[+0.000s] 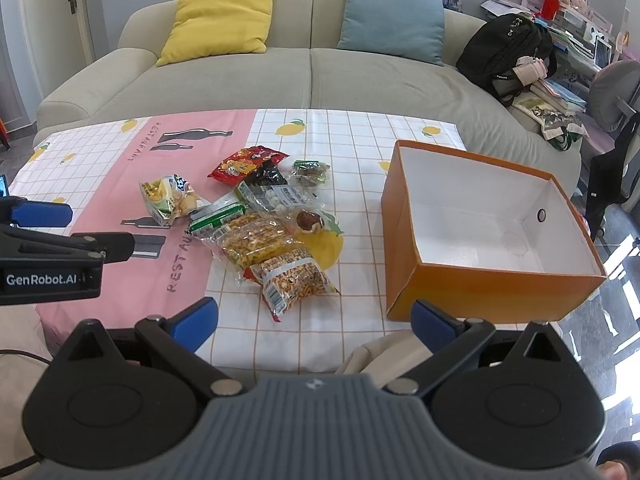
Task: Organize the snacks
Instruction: 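Grasp the yellow chip bag with the left tool while the right tool grasps the wafer-stick packet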
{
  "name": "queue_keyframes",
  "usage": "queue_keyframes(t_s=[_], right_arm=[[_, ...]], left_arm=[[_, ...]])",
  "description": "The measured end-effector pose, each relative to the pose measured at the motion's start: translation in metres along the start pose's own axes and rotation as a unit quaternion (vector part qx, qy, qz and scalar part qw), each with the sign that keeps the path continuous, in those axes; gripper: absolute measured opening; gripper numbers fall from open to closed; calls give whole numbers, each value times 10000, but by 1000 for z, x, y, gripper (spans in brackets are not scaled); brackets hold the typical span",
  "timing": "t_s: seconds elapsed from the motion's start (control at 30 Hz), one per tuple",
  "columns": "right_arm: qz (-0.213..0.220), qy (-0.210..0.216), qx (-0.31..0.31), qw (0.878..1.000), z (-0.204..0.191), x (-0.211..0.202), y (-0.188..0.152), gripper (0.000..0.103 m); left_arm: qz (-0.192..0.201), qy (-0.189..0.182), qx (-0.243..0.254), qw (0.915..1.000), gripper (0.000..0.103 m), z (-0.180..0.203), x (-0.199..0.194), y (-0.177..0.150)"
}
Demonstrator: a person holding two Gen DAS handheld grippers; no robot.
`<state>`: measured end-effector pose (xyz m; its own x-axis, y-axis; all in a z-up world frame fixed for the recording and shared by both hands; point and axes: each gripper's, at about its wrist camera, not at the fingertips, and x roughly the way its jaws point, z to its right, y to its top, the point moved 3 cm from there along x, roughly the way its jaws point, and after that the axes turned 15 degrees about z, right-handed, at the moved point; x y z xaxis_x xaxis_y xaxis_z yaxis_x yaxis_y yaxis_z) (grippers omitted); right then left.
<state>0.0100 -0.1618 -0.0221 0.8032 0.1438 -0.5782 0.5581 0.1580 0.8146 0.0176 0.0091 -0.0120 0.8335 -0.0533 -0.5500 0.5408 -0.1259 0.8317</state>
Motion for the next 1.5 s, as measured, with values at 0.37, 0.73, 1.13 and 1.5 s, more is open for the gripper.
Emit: queue_keyframes(t_s=[0.37,0.73,1.13,1.5], right_arm=[[-28,87,147,9999,2,8,-2,100],[254,348,128,9990,-6,36,-1,95],[-130,314,63,9994,-19,103,0,87],[-668,256,-391,9967,-29,176,-24,94]], left_arm=[[-58,38,-58,10000,84,-1,3,-4],[-285,-262,-418,9984,70,-15,34,-10],[-569,-276,-756,9951,63,-40,80,-20],[-1098,-179,-1213,9864,72,-67,126,-44]])
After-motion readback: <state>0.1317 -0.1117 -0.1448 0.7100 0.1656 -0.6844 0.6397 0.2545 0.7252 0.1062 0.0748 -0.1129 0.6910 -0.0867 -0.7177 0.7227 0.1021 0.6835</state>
